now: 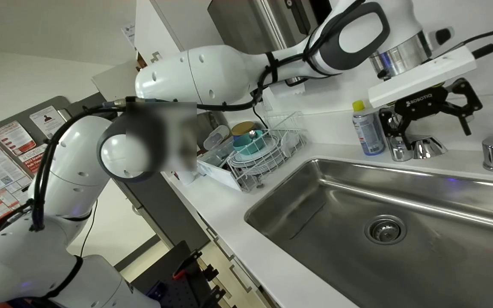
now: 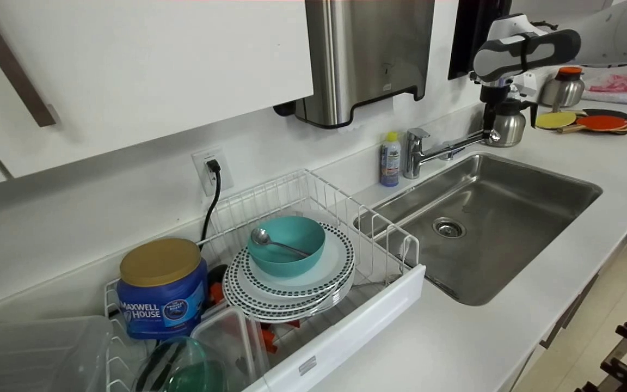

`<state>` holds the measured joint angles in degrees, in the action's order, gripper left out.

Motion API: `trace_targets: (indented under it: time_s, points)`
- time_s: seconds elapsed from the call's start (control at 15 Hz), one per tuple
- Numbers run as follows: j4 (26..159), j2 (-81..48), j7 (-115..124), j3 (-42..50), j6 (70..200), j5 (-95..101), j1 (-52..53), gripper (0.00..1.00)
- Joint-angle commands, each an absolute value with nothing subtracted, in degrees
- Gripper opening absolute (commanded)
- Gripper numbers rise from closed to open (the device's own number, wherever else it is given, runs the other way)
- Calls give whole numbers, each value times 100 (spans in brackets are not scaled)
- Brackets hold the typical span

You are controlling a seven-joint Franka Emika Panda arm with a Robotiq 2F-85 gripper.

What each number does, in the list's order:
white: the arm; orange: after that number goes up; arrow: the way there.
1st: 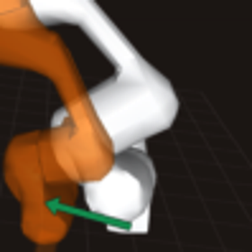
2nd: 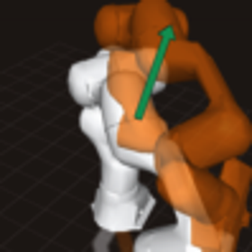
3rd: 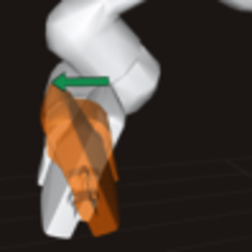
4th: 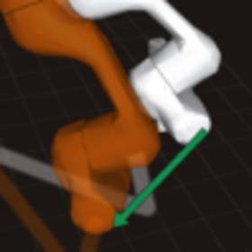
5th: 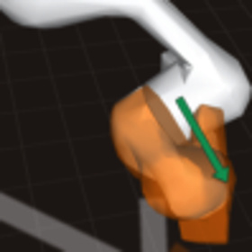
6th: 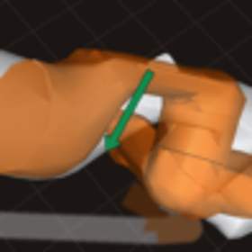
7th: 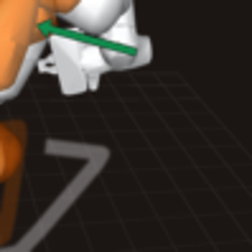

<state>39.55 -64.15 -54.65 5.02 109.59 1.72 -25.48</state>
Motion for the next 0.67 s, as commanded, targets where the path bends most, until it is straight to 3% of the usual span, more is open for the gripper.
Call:
trace_targets:
  time_s: [0.0,0.6]
  points:
    - [3985,-6116,-5552,384,10412,-22,-2699,100]
    - [4414,-5191,-4356,463,9185,-319,-2785,100]
